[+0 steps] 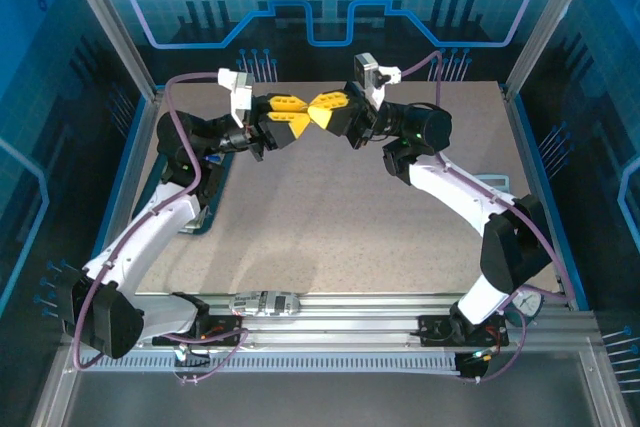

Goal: Remove the keys from the keyring

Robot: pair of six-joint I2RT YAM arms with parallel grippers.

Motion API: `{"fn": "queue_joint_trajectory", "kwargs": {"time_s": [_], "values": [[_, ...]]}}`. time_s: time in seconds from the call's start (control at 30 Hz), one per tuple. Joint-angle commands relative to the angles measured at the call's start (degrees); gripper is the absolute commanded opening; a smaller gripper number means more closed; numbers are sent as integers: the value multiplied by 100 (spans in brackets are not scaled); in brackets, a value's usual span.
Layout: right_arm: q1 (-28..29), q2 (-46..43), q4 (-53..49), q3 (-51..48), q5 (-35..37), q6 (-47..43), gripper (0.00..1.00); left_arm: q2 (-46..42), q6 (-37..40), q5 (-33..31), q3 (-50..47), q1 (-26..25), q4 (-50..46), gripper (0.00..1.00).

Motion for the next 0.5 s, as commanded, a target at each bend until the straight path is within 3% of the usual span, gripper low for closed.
{"fn": "queue_joint_trajectory", "kwargs": {"time_s": [0.0, 0.1, 0.2, 0.27, 0.47], "values": [[42, 43, 219, 163, -11, 17, 2, 44, -59, 123, 129, -20, 170, 18], [17, 16, 144, 154, -23, -29, 2, 22, 13, 73, 116, -11, 25, 15], [13, -55, -45, 110, -53, -188, 1, -56, 181, -46, 71, -2, -196, 25], [17, -84, -100, 74, -64, -238, 1, -88, 245, -1, 50, -2, -221, 15], [18, -73, -93, 50, -46, -238, 2, -18, 147, 98, 107, -2, -187, 3]]}}
